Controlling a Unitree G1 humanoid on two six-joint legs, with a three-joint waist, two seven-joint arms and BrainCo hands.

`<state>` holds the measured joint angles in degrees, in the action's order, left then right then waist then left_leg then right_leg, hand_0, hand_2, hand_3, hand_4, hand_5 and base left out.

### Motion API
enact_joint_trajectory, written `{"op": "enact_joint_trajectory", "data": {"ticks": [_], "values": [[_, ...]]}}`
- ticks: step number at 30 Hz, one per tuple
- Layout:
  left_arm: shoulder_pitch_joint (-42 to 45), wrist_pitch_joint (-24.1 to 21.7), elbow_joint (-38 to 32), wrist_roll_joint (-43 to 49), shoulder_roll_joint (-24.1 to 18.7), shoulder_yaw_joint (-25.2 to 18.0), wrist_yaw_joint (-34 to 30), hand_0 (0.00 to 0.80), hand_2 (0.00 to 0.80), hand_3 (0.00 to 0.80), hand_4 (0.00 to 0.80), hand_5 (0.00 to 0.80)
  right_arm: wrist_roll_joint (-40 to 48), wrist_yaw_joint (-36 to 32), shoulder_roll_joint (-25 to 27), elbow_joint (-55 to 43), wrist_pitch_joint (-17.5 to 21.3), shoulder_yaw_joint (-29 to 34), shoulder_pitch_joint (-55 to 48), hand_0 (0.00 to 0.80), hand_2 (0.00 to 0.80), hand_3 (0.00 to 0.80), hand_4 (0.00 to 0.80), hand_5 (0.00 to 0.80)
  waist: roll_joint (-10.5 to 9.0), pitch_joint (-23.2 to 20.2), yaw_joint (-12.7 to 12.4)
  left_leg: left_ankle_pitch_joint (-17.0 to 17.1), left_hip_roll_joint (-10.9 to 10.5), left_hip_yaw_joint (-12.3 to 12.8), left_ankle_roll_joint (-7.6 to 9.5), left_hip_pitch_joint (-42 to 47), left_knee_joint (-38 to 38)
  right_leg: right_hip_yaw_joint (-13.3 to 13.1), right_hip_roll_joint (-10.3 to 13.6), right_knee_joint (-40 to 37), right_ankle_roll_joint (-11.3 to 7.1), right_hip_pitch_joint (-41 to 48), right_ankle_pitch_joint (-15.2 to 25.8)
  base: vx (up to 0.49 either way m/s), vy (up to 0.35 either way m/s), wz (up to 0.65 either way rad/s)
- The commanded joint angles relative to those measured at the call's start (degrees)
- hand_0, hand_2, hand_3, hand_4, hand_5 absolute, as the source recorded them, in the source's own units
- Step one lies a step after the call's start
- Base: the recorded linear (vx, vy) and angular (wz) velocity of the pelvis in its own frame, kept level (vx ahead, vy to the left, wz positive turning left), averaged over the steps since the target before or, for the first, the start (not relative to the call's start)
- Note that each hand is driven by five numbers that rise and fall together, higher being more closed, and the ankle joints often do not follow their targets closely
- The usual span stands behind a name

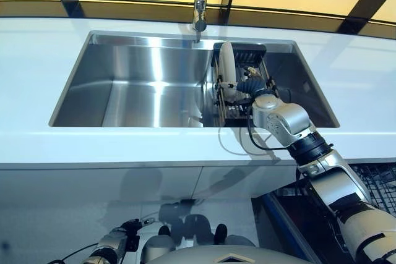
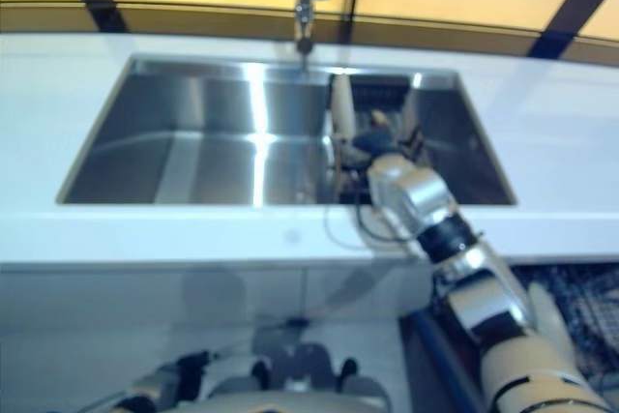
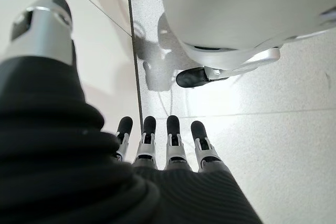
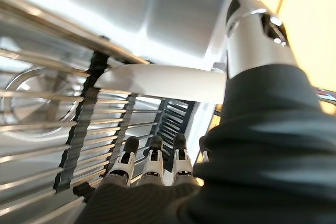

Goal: Take plates into dishwasher

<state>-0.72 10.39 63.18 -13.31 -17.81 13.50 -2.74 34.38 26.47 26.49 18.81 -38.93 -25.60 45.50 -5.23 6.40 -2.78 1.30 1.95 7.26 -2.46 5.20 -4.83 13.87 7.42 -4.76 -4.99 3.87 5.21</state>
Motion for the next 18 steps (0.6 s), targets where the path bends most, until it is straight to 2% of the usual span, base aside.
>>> {"op": "enact_joint_trajectory", "data": {"ticks": [1, 6, 18], "values": [[-1.6, 0.0, 2.0, -0.5, -1.5, 4.4, 0.5, 0.000, 0.000, 0.000, 0.000, 0.000, -3.8, -2.2, 4.4, 4.6, -0.3, -1.6, 8.5, 0.000, 0.000, 0.000, 0.000, 0.000, -0.60, -1.6, -2.9, -3.4, -1.1, 0.3, 2.22, -0.8, 1.9, -0.2, 2.3, 6.7, -4.55, -2.7, -2.9, 0.054, -0.023, 0.10], [-1.5, 0.7, 1.7, -0.5, -2.4, 4.5, 0.6, 0.000, 0.000, 0.000, 0.000, 0.000, -4.4, -4.4, 6.1, 8.2, -2.4, -2.3, 11.5, 0.000, 0.000, 0.000, 0.000, 0.000, -1.56, -1.1, -3.8, -3.4, -0.9, -0.2, 2.24, -1.1, 2.1, 0.4, 2.3, 6.8, -4.59, -2.8, -2.7, 0.045, -0.015, 0.11], [-0.5, 1.1, 1.1, -1.7, -3.3, 4.0, 1.5, 0.000, 0.000, 0.000, 0.000, 0.000, -5.1, -6.4, 9.2, 9.8, -2.7, -2.0, 13.4, 0.000, 0.000, 0.000, 0.000, 0.000, -3.26, 0.2, -4.7, -3.4, -0.3, -0.6, 2.17, -1.9, 2.6, 1.0, 2.1, 6.7, -4.80, -2.8, -2.3, 0.036, -0.008, 0.07]]}}
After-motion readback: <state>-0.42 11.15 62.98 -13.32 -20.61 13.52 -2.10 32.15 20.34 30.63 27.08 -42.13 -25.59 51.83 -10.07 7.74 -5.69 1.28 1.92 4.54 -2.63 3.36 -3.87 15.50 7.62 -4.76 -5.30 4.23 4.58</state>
